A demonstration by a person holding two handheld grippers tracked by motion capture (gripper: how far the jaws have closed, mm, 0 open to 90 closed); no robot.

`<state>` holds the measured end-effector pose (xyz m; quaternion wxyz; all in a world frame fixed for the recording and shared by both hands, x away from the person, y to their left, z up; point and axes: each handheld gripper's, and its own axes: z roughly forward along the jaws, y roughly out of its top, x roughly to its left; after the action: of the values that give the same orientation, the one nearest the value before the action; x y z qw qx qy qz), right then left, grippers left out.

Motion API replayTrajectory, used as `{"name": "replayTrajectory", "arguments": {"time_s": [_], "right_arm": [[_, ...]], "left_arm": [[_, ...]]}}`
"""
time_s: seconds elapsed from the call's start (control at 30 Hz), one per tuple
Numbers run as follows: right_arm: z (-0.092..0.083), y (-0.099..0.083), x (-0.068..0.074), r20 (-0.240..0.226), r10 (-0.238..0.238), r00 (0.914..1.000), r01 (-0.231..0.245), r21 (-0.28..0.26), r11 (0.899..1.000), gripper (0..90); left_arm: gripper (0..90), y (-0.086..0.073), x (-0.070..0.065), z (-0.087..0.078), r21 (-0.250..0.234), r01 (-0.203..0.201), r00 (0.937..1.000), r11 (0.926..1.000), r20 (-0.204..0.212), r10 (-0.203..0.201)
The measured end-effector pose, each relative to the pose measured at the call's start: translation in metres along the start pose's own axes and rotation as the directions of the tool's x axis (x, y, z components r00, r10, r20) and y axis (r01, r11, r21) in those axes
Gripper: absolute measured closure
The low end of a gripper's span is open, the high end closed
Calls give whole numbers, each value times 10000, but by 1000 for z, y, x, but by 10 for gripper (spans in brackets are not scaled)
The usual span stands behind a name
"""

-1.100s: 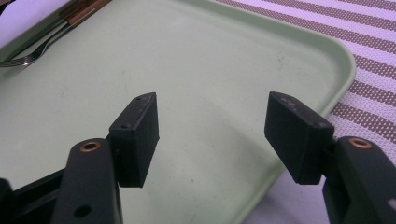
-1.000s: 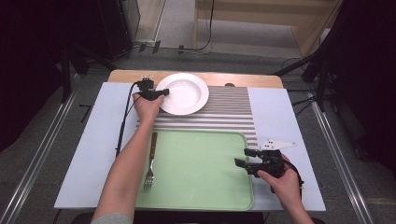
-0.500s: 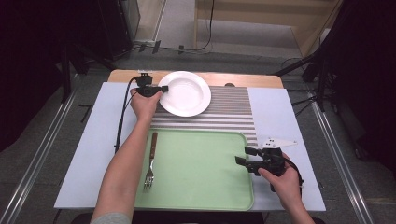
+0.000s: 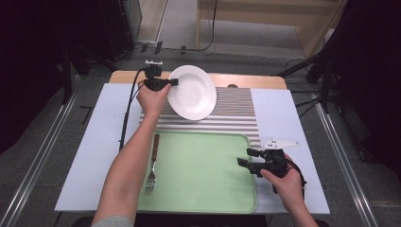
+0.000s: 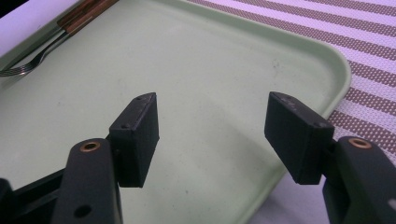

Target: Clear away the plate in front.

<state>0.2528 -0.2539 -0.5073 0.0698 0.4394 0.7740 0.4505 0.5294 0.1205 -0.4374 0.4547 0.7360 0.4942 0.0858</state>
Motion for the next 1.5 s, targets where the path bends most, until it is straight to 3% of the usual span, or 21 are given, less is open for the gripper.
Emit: {"name": "replayTrajectory", "arguments": {"time_s": [0.17,0.23,0.33,0.5,0.7,0.73,0.77,0.83,0.93,1.0,1.1,1.23,1.33,1.43,1.5], "right_arm": [[0,0,0,-51,34,10000,-35,-40,10000,345],[-2,0,0,-31,65,10000,-65,-66,10000,345],[-3,0,-2,8,99,10000,-99,-118,9999,345],[-5,-1,-3,104,187,9998,-186,-81,9998,346],[-7,-2,-4,148,244,9996,-241,-156,9996,345],[-6,-2,-4,217,255,9994,-253,-110,9996,346],[-6,-2,-4,279,294,9992,-292,-85,9995,346],[-6,-2,-5,285,323,9991,-321,-69,9995,345],[-6,-2,-4,284,302,9991,-299,-92,9995,345],[-6,-2,-4,271,306,9992,-303,-93,9995,346],[-5,-2,-4,254,301,9992,-299,-95,9995,345],[-5,-2,-4,218,276,9994,-275,-75,9996,345],[-5,-2,-4,209,290,9994,-288,-100,9995,346],[-5,-2,-4,199,286,9994,-284,-95,9996,346],[-5,-2,-3,184,281,9994,-280,-81,9996,346]], "left_arm": [[808,18,-13,0,637,-490,9985,9968,-203,504],[807,25,-17,-3,429,-464,9986,9980,-249,475],[809,34,-19,-6,606,-329,9994,9976,99,323],[812,46,-27,-13,1204,-577,9980,9910,319,543],[844,51,-28,-24,1471,-307,9937,9886,1113,143],[857,51,-34,-25,1669,-662,9924,9838,1137,475],[860,51,-39,-24,2083,-883,9934,9741,904,707],[861,51,-39,-29,2142,-753,9923,9739,1126,519],[861,54,-38,-38,2167,-487,9873,9750,1584,141],[861,57,-42,-43,2368,-467,9845,9704,1754,46],[861,59,-50,-51,2461,-794,9786,9660,2037,286],[860,60,-56,-61,2547,-953,9750,9623,2190,386],[860,60,-60,-67,2695,-1130,9687,9563,2439,458],[860,57,-63,-73,2643,-1101,9673,9581,2502,421],[860,56,-65,-76,2671,-1206,9624,9561,2674,467]]}}
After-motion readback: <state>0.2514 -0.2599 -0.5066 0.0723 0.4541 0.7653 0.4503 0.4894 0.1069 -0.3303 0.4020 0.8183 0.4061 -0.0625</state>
